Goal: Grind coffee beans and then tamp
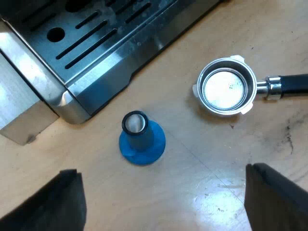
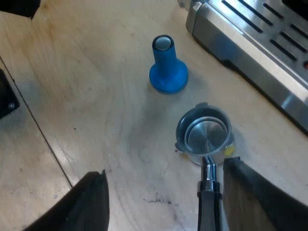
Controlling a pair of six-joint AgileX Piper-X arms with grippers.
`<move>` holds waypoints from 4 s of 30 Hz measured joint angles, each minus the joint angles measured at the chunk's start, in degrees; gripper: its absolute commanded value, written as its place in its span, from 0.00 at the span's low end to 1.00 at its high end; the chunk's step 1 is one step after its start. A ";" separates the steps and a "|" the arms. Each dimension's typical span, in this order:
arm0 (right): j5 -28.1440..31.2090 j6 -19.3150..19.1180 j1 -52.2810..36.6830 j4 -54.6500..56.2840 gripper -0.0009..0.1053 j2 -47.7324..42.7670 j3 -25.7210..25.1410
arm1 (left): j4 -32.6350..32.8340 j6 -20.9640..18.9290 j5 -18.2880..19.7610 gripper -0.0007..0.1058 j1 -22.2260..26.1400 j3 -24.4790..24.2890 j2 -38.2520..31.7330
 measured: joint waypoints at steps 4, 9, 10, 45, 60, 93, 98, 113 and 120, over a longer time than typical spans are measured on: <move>0.10 -0.43 0.15 -5.39 0.51 1.29 2.44 | 0.10 0.00 0.00 0.66 0.00 0.01 0.00; 0.28 -0.78 0.15 -12.59 0.51 2.84 5.69 | 0.10 0.00 0.00 0.66 0.00 0.01 0.00; 0.28 -0.84 0.15 -14.10 0.51 3.48 6.46 | 0.10 0.00 0.00 0.66 0.00 0.01 0.00; 4.55 -0.82 0.15 -23.63 0.69 11.11 7.72 | -5.46 0.00 -4.55 0.77 0.00 3.25 10.08; 4.55 -0.82 0.15 -23.63 0.69 11.11 7.72 | -11.17 -0.10 -0.90 0.78 0.10 3.25 25.23; 4.55 -0.69 0.15 -23.63 0.69 11.11 7.72 | -21.41 0.24 6.96 0.78 7.41 3.25 44.10; 4.55 -0.30 0.15 -23.63 0.69 11.11 7.72 | -22.60 0.24 6.79 0.78 7.41 3.25 44.75; 4.55 1.46 0.15 -23.63 0.69 11.11 7.72 | -23.86 0.24 6.79 0.78 7.41 3.25 46.12; 4.55 1.46 0.15 -23.63 0.69 11.11 7.72 | -23.37 0.24 6.79 0.48 7.41 3.25 49.11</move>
